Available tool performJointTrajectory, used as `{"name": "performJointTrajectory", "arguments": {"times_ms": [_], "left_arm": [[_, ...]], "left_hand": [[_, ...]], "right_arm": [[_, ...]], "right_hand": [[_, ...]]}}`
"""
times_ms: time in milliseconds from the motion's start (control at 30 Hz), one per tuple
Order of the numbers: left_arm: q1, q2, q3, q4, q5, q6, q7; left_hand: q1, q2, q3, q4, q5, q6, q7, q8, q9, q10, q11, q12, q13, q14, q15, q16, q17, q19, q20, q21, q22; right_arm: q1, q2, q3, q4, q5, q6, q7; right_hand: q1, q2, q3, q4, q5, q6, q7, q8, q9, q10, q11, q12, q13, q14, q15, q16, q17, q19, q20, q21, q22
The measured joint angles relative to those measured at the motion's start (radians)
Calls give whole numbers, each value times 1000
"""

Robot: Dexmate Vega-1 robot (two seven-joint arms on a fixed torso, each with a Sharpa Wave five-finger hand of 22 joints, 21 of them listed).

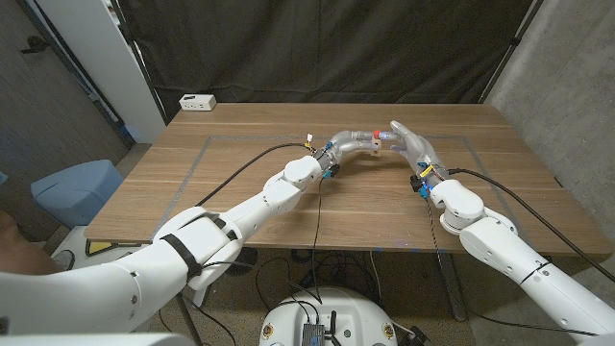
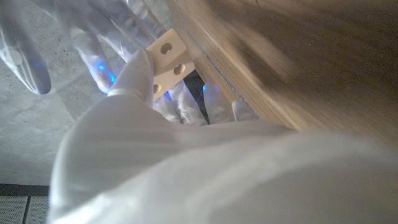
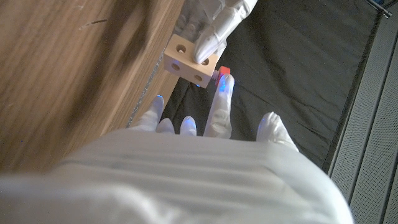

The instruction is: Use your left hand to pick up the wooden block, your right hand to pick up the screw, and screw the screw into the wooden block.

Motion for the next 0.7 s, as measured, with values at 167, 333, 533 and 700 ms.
{"name": "performJointTrajectory", "arguments": {"times_ms": [167,333,533,700], "left_arm": [[4,5,0,-11,2,1,2],[9,9,0,-24,3,8,6],[16,16,1,-43,5,19,10],[22,20,2,-58,7,26,15]], "left_hand": [[0,0,0,0,0,0,0,0,0,0,0,0,0,0,0,0,0,0,0,0,0],[0,0,0,0,0,0,0,0,0,-1,0,0,0,0,0,0,0,0,0,0,0],[0,0,0,0,-1,0,0,0,-1,-2,1,0,0,0,0,0,0,0,0,0,0],[0,0,0,0,-1,0,0,0,0,-2,1,0,0,0,0,0,0,0,0,0,0]], "right_arm": [[-5,-2,7,-2,-1,0,-5],[-7,-5,11,-2,-1,0,-6],[-6,-8,12,4,0,5,6],[0,-13,12,13,3,10,22]], "right_hand": [[0,0,0,0,0,-36,-5,-17,0,-12,0,-11,0,0,0,0,0,29,-16,0,0],[0,0,0,0,0,-87,-13,-30,0,-29,-4,-15,1,0,0,0,0,36,-23,0,0],[0,0,0,0,0,-157,-29,-39,3,-67,-5,-18,2,-11,11,-6,1,35,-23,-5,0],[-10,-2,0,0,0,-219,-37,-41,3,-110,-17,-26,2,-28,16,-14,2,4,-36,-13,0]]}}
